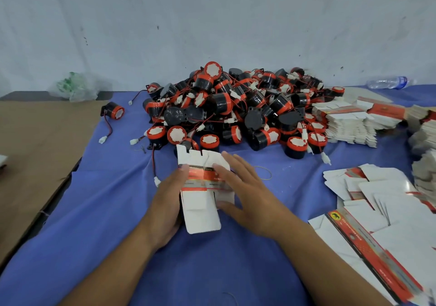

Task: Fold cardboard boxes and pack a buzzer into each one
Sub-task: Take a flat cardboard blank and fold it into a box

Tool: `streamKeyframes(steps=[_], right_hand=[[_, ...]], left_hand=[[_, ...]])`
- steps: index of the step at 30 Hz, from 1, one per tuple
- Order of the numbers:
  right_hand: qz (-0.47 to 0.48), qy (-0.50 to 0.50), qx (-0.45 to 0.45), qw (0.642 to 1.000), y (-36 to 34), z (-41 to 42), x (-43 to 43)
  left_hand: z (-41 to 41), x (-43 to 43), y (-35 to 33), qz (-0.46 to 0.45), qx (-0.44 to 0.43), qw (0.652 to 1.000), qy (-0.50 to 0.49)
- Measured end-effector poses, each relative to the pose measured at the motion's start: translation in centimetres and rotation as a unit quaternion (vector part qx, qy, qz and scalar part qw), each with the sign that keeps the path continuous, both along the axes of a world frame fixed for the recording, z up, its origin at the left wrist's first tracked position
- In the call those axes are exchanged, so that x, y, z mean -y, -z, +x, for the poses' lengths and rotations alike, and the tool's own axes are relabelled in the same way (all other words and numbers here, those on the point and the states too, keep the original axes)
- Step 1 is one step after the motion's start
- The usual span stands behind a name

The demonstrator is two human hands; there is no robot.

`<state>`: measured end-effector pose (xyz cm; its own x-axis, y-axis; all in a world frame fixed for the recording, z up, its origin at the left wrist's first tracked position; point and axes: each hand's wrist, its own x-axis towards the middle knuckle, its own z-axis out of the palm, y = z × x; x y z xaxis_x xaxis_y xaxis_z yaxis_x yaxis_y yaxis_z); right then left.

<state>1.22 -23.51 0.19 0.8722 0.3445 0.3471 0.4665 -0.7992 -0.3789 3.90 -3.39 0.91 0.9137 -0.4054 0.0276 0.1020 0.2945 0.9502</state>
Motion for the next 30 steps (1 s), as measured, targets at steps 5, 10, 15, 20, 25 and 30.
streamKeyframes(steps=[5,10,15,20,25,30], right_hand=[[0.071,-0.042,-0.022,0.996,-0.4,-0.4,-0.3],[0.106,-0.059,-0.038,0.992,-0.7,0.2,-0.8],[0.125,-0.027,-0.046,0.991,-1.3,0.8,-0.9],[0.298,0.000,-0.109,0.948,-1.2,0.5,-1.4],[0.436,-0.033,-0.175,0.882,-1.1,-0.1,-2.6],[0.433,-0.002,-0.159,0.887,-1.0,-0.5,-2.9]], left_hand=[[-0.8,0.5,-0.1,-0.018,-0.021,0.995,0.091],[-1.1,0.8,-0.3,-0.013,-0.001,0.997,0.072],[-0.5,0.1,-0.6,-0.052,0.035,0.995,0.079],[-0.7,0.1,-0.5,-0.043,0.018,0.993,0.110],[-0.7,0.7,0.2,0.060,0.085,0.988,0.113],[-0.2,0.2,0.4,0.053,0.077,0.990,0.107]])
